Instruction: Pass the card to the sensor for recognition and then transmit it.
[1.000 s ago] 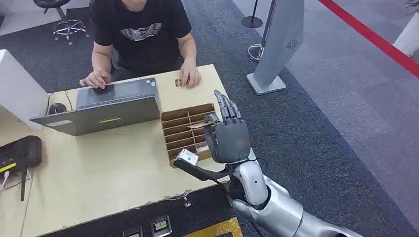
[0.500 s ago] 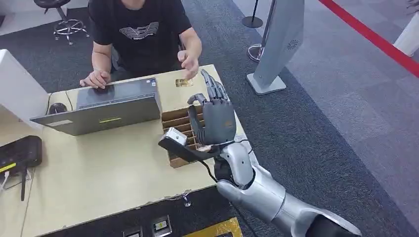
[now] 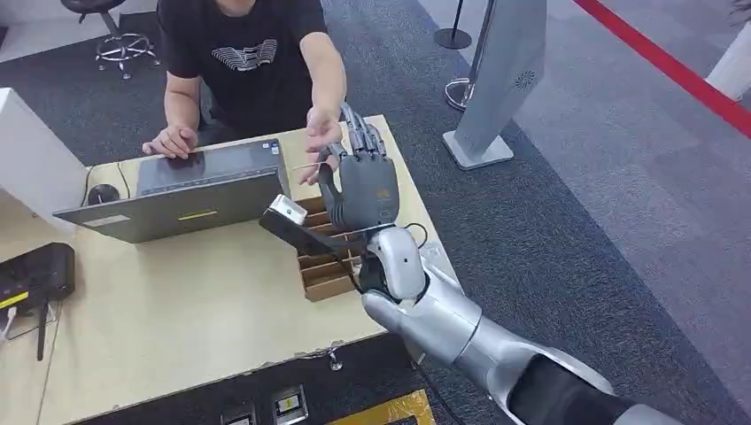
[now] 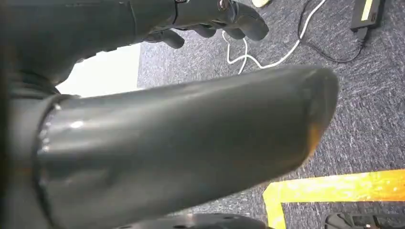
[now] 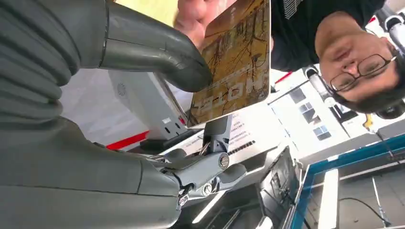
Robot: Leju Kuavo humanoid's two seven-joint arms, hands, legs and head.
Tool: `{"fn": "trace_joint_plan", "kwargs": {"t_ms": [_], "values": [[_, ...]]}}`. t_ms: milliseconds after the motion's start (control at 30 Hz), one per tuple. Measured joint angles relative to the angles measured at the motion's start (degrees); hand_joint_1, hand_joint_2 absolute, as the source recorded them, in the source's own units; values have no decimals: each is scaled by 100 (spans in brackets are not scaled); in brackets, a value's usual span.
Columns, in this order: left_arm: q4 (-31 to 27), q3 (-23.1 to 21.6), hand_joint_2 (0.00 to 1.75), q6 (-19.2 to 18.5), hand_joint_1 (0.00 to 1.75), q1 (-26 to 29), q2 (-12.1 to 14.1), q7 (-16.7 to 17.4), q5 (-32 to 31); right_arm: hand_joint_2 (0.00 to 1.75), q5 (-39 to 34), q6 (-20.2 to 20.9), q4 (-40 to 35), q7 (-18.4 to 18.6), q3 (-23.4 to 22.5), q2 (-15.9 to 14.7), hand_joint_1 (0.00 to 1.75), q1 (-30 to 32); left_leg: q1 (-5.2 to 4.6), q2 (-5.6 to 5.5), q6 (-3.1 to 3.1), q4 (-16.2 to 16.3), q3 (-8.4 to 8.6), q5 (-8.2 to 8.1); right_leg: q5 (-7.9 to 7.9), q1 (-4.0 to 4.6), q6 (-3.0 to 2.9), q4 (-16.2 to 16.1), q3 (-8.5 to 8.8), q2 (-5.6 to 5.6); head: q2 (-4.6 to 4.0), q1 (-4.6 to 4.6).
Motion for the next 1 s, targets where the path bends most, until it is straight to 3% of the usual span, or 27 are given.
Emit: {"fn": "trace_joint_plan", "kwargs": {"t_ms": [533,567,600,1000], "values": [[0,-37,0,20,0,-19,-13,39,146,175,-13,-13,631,-275,-157,384,175,-67,0,0,0,0,0,0,0,0,0,0,-1,0,0,2],[0,-37,0,20,0,-19,-13,39,151,175,-29,-13,649,-288,-157,396,59,-67,0,0,0,0,-1,0,0,0,0,0,-1,0,0,2],[0,-37,0,22,0,-19,-13,39,153,175,-61,-13,671,-315,-155,404,0,-67,0,0,0,0,-1,0,0,0,0,0,-1,0,0,0],[0,-39,0,33,0,-12,-13,37,258,175,-37,-15,911,-378,-153,489,0,-66,0,0,0,0,0,0,0,0,0,0,-1,0,0,2]]}}
